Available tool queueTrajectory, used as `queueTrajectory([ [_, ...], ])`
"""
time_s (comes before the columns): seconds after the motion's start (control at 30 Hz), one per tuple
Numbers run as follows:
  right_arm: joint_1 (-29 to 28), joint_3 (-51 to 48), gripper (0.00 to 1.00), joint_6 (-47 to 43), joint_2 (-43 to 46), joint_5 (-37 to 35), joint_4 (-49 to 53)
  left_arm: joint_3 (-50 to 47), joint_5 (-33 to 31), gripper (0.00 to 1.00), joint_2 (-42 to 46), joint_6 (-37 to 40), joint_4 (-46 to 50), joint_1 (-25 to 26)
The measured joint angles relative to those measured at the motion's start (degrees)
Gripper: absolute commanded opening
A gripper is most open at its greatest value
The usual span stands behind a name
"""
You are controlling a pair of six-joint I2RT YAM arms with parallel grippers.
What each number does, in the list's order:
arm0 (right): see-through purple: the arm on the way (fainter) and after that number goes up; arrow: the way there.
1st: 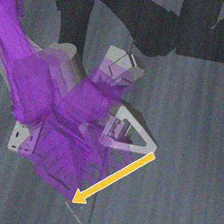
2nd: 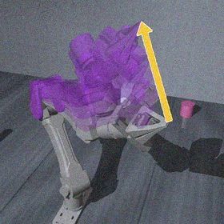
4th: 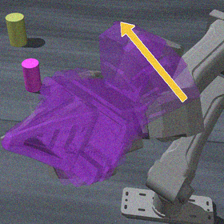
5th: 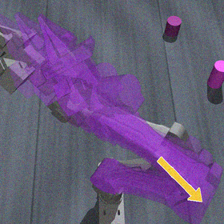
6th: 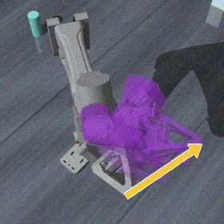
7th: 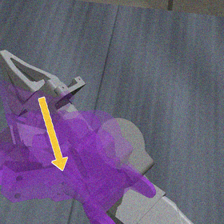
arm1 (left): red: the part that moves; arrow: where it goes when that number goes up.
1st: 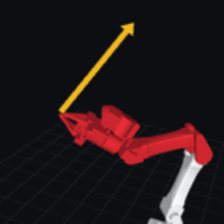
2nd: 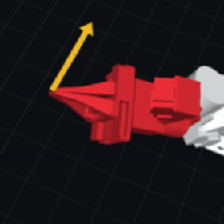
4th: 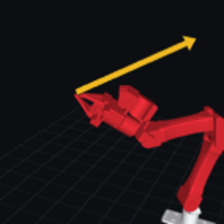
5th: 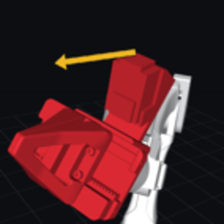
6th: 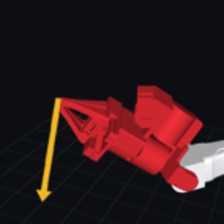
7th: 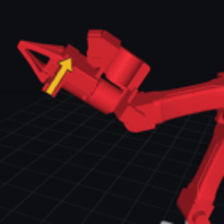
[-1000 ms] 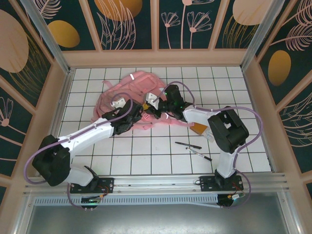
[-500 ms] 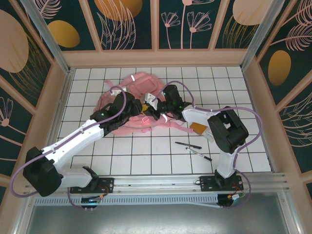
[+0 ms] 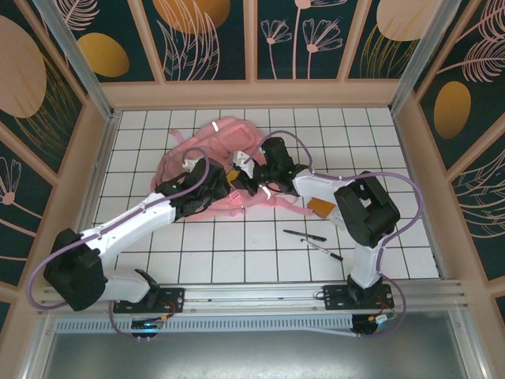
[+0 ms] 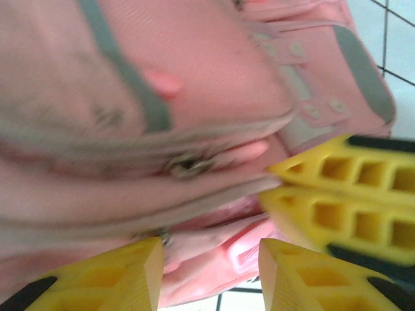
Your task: Pack the student bag
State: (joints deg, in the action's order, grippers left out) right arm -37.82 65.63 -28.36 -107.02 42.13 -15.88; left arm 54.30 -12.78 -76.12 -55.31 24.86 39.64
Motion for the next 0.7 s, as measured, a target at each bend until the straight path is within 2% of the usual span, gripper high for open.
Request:
queueTrajectory([
  [0.23,0.0,1.1,0.00,0.4,0.0,0.2,0.0,-3.1,-1.4,0.40,3.0,-1.6,0.7,0.0],
  [0.37,0.0,1.1,0.00,0.4,-0.2,0.9,0.0,-3.5,-3.0,0.44,0.8,-1.6,0.3,0.0],
  [0.47,-0.1,1.1,0.00,0.4,-0.3,1.3,0.0,-2.8,-4.5,0.41,-1.5,-1.6,0.2,-0.7],
  [0.53,-0.2,1.1,0.00,0.3,-0.3,1.6,0.0,-2.5,-5.0,0.34,-2.4,-1.6,0.2,-1.7],
  [0.6,-0.4,1.1,0.00,0.2,-0.3,1.8,-0.1,-2.4,-5.2,0.17,-2.5,-1.3,0.2,-2.8],
  [0.7,-0.5,1.1,0.00,-0.3,-0.3,1.7,-0.2,-2.4,-5.0,0.05,-2.4,-0.1,-0.2,-3.5],
])
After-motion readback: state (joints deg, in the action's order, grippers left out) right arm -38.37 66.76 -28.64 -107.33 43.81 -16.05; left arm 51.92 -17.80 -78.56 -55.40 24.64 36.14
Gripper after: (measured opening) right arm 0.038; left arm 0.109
